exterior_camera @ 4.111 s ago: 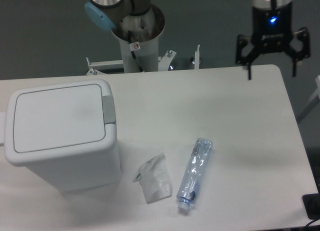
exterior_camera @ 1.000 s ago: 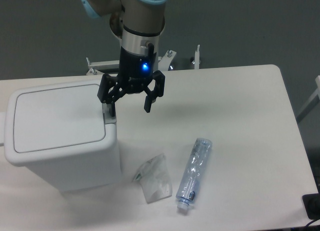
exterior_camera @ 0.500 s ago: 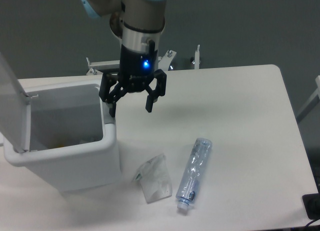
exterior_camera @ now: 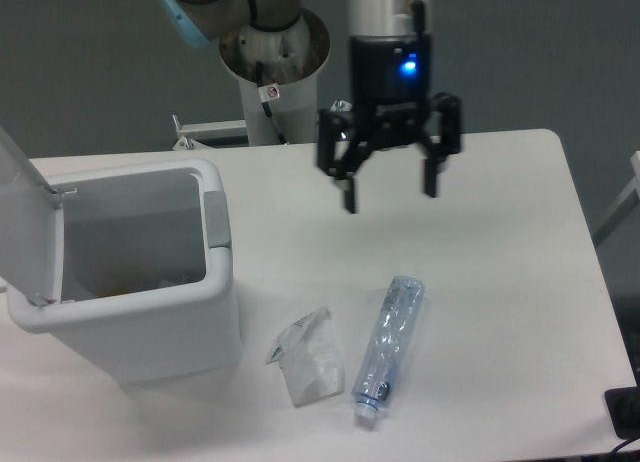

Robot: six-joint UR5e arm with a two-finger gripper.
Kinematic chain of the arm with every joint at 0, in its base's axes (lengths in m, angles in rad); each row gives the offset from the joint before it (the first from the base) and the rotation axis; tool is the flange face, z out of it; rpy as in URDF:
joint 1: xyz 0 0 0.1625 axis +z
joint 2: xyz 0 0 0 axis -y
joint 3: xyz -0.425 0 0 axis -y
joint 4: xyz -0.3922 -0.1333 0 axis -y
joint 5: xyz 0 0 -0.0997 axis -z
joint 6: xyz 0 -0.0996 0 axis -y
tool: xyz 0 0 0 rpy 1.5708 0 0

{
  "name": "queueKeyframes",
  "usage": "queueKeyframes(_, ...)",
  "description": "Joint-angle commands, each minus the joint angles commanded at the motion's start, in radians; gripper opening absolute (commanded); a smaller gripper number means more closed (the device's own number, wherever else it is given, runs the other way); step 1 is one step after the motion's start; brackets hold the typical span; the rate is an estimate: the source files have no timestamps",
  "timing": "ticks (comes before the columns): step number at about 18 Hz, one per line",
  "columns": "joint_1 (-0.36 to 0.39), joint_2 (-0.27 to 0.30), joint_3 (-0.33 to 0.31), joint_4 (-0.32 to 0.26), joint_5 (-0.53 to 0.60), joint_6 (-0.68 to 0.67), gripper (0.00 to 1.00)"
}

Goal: Open the trash can

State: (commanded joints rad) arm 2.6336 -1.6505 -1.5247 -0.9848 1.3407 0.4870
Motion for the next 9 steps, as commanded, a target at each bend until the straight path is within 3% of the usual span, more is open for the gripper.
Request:
queueKeyframes(4, 0.058, -0.038, -0.023, 0.008, 0.018, 0.194, 1.0)
queueKeyframes(9, 0.103, -0.038, -0.058, -0.015, 0.115, 0.383, 1.0)
